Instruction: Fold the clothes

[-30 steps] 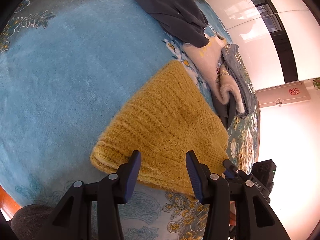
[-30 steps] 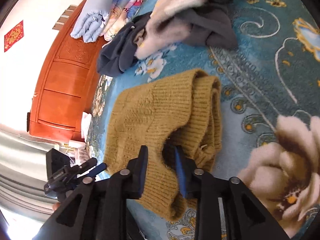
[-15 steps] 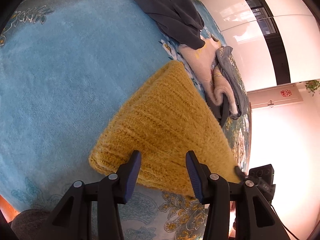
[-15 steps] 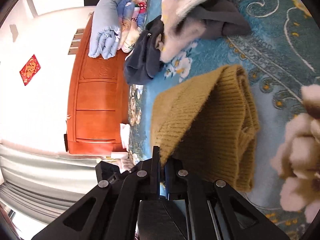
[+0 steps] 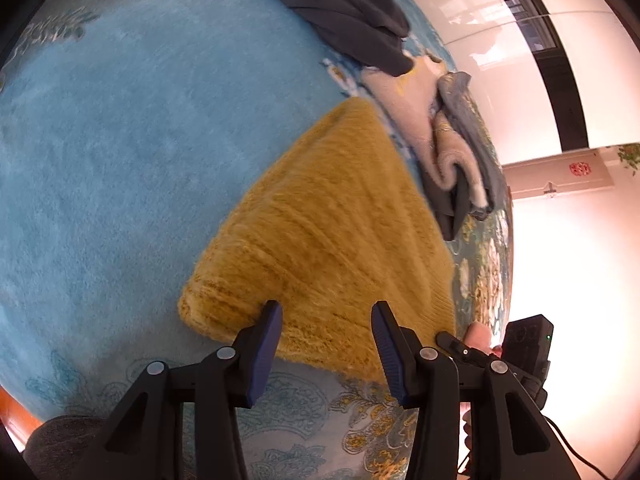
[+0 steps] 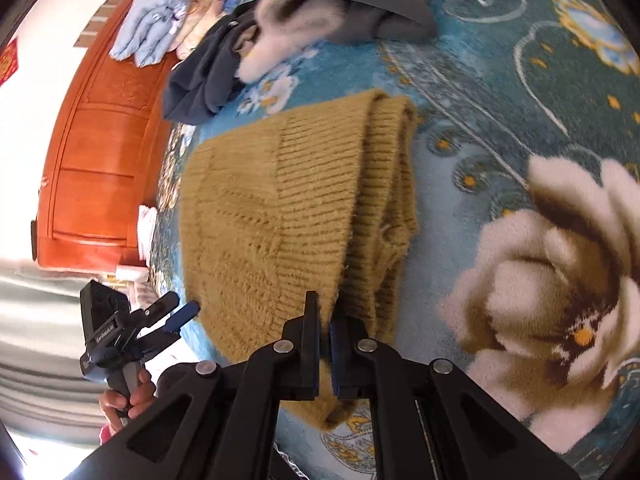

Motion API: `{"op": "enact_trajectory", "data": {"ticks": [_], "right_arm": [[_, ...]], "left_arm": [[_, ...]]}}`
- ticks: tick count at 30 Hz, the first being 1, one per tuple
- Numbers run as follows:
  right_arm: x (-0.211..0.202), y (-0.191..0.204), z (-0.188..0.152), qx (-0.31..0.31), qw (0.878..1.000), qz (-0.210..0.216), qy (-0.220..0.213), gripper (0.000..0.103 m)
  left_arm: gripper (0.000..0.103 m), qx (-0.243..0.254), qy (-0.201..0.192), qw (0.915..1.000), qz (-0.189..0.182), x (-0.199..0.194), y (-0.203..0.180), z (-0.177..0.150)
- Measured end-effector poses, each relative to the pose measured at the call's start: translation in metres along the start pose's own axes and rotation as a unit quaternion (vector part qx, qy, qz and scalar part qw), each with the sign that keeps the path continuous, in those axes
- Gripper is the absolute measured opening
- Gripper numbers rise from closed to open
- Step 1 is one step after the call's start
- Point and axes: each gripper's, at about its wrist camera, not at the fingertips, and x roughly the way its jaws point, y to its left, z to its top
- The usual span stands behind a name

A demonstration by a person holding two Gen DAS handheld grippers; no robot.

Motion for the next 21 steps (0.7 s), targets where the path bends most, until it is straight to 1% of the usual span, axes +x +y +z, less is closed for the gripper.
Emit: {"op": "enact_trajectory", "data": {"ticks": [2, 3, 6, 8, 9, 10, 12, 13, 14, 15, 16, 19, 21], "right_arm": [[-0.008, 0.007, 0.003, -0.022, 1.000, -0.013, 0.000, 0.006], [-0.012, 0.011, 0.004, -0.034, 0.999, -0.023, -0.002, 0.006], [-0.030, 0.030, 0.012, -0.080, 0.992, -0.087, -0.040, 0.007], [-0.036, 0.047, 0.017, -0.115, 0.987, -0.097, -0.056, 0.007], [-0.031, 0.053, 0.018, -0.126, 0.986, -0.097, -0.055, 0.007], [-0.026, 0.059, 0.020, -0.136, 0.984, -0.098, -0.054, 0.007], [-0.013, 0.069, 0.023, -0.156, 0.981, -0.104, -0.051, 0.008], [-0.005, 0.074, 0.025, -0.167, 0.978, -0.112, -0.051, 0.013], [0.002, 0.077, 0.026, -0.176, 0.975, -0.127, -0.052, 0.026], [0.009, 0.079, 0.026, -0.185, 0.971, -0.141, -0.053, 0.033], [0.017, 0.076, 0.028, -0.185, 0.970, -0.148, -0.048, 0.041], [0.041, 0.064, 0.036, -0.167, 0.972, -0.165, -0.026, 0.042], [0.039, 0.063, 0.036, -0.160, 0.974, -0.159, -0.030, 0.042]], "left_arm": [[0.051, 0.023, -0.008, 0.9997, -0.006, -0.007, -0.012, 0.008], [0.051, 0.039, -0.014, 0.9992, 0.001, -0.011, -0.019, 0.013], [0.051, 0.082, -0.028, 0.9959, 0.027, -0.012, -0.040, 0.029], [0.051, 0.106, -0.033, 0.9930, 0.041, -0.007, -0.051, 0.040], [0.051, 0.116, -0.034, 0.9916, 0.044, -0.002, -0.056, 0.044], [0.051, 0.127, -0.033, 0.9898, 0.055, 0.004, -0.059, 0.048], [0.051, 0.149, -0.031, 0.9846, 0.086, 0.016, -0.063, 0.052], [0.051, 0.155, -0.021, 0.9831, 0.095, 0.024, -0.062, 0.053], [0.051, 0.161, -0.011, 0.9814, 0.104, 0.032, -0.061, 0.053], [0.051, 0.167, 0.000, 0.9796, 0.112, 0.039, -0.060, 0.054], [0.051, 0.165, 0.008, 0.9787, 0.122, 0.046, -0.057, 0.055], [0.051, 0.157, 0.034, 0.9754, 0.151, 0.067, -0.047, 0.057], [0.051, 0.158, 0.035, 0.9747, 0.154, 0.071, -0.044, 0.056]]}}
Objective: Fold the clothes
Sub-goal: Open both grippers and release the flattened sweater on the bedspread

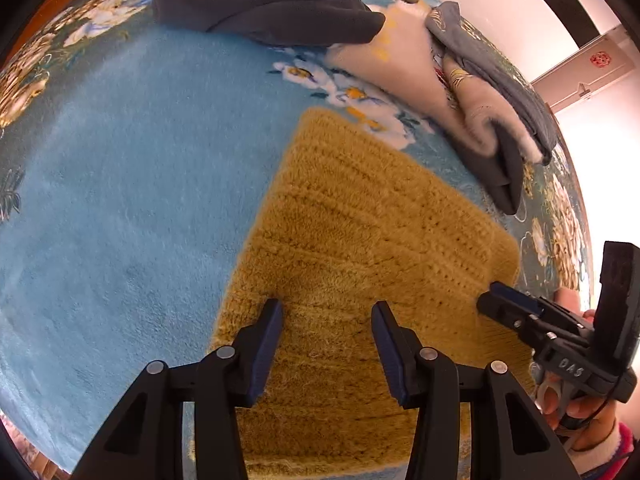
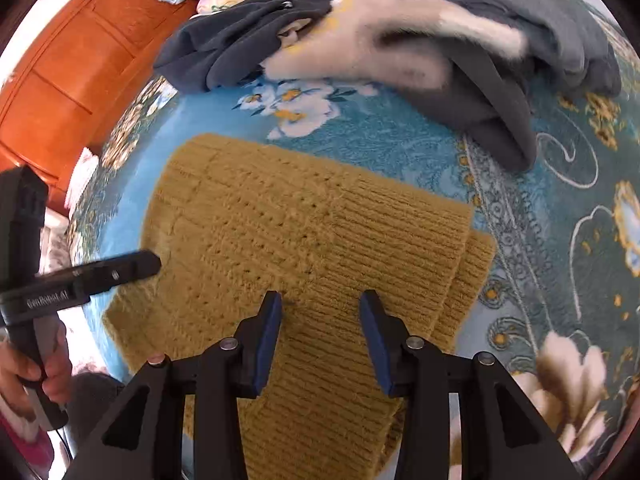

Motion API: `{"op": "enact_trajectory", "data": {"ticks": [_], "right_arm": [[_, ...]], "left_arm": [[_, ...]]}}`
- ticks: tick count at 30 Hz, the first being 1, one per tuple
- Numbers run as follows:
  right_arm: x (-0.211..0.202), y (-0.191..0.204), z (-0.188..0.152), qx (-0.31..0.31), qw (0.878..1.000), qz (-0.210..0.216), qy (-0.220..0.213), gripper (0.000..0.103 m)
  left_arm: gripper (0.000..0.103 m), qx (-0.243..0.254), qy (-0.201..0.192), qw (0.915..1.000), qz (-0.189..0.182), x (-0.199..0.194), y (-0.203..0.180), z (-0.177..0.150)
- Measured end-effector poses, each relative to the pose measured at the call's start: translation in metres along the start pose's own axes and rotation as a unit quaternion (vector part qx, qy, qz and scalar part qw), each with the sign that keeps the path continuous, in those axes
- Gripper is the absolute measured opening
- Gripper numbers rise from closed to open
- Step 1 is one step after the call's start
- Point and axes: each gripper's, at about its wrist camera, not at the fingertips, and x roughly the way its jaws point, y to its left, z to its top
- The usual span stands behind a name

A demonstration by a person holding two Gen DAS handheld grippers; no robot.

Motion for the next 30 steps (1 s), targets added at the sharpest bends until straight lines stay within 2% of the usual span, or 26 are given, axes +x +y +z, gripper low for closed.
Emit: {"op": "enact_trajectory", "data": {"ticks": [3, 7, 12, 16, 18, 23, 27, 30], "right_arm": [[-0.003, -0.003, -0.001, 0.011, 1.000, 0.008, -0.005, 0.042], [-0.027, 0.007, -0.017, -0.021, 0.999, 0.027, -0.024, 0.047], [-0.042, 0.019, -0.050, -0.037, 0.998, 0.036, -0.027, 0.049], [-0.024, 0.023, -0.064, -0.035, 0.999, 0.034, 0.005, 0.049], [-0.017, 0.024, -0.066, -0.032, 0.999, 0.032, 0.016, 0.049], [-0.038, 0.016, -0.058, -0.005, 0.999, 0.049, -0.007, 0.049], [-0.065, 0.000, -0.070, 0.010, 0.999, 0.029, -0.015, 0.049], [-0.088, -0.014, -0.088, 0.023, 0.999, 0.005, -0.021, 0.049]], "left_arm": [[0.051, 0.001, -0.010, 0.9999, -0.014, -0.014, 0.000, -0.007], [0.051, 0.020, -0.032, 0.9990, -0.024, -0.038, -0.002, -0.029], [0.051, 0.014, -0.021, 0.9996, -0.016, -0.036, 0.001, -0.051], [0.050, -0.004, -0.004, 1.0000, -0.006, -0.021, 0.005, -0.054], [0.051, -0.002, -0.005, 1.0000, -0.005, -0.025, 0.002, -0.053], [0.051, -0.015, -0.020, 0.9992, -0.031, -0.051, 0.009, -0.055], [0.051, -0.041, -0.032, 0.9983, -0.027, -0.071, 0.021, -0.053], [0.051, -0.041, -0.039, 0.9980, -0.028, -0.082, 0.022, -0.049]]}}
